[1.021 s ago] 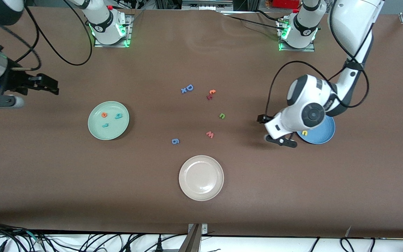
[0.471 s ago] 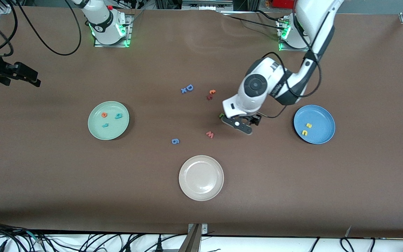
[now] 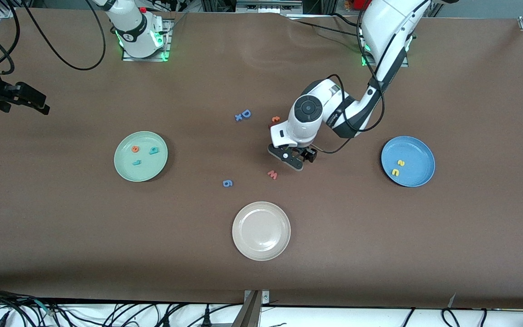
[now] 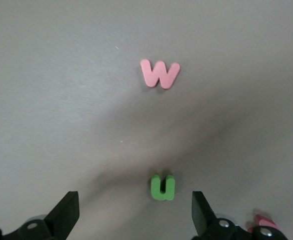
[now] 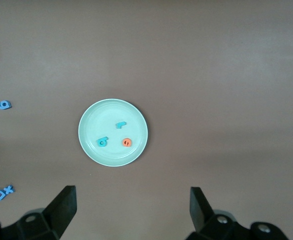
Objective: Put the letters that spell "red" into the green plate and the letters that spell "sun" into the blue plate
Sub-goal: 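Lower the left gripper and grasp the green u, then carry the green u to the blue plate and open the left gripper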
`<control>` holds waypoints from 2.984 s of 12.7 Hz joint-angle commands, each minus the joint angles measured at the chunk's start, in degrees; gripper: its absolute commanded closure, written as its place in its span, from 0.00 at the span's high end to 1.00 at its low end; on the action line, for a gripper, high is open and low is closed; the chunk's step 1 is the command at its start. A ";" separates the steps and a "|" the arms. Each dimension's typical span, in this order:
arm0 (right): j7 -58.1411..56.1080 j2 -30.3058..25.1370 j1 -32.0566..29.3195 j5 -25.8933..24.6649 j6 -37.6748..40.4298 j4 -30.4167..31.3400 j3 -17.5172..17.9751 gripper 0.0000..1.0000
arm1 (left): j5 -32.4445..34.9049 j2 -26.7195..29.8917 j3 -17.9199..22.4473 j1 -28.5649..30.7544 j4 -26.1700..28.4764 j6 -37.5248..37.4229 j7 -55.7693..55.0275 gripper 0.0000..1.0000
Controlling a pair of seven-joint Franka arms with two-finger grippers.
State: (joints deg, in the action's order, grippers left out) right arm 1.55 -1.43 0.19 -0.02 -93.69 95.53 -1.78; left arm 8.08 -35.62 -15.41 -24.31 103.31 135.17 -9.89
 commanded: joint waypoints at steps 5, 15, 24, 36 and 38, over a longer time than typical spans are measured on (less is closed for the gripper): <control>-0.40 -0.07 -1.06 0.89 -0.70 0.80 1.78 1.00 | 1.94 -2.78 0.29 -2.94 -0.38 0.44 -3.38 0.94; -0.14 1.25 -0.89 1.07 0.00 -1.13 1.69 1.00 | 3.43 -4.63 0.73 -2.85 -0.21 3.35 -3.47 0.73; -0.05 1.25 -0.80 1.07 0.00 -1.13 1.69 1.00 | 3.43 -4.90 0.82 -2.07 -0.30 4.40 -2.69 0.25; 0.12 1.25 -0.71 1.07 0.00 -1.13 1.69 1.00 | 2.55 5.20 -2.35 21.91 -0.56 -14.29 15.68 0.19; 0.12 1.25 -0.71 1.07 0.00 -1.13 1.69 1.00 | 2.55 6.88 -2.35 25.78 -0.30 -18.70 20.15 0.19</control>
State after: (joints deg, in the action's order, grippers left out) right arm 1.62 -0.58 -0.10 0.00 -93.89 95.37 -0.28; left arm 9.29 -31.21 -16.62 -2.13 101.93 119.89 6.66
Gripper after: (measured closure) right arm 0.000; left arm 0.731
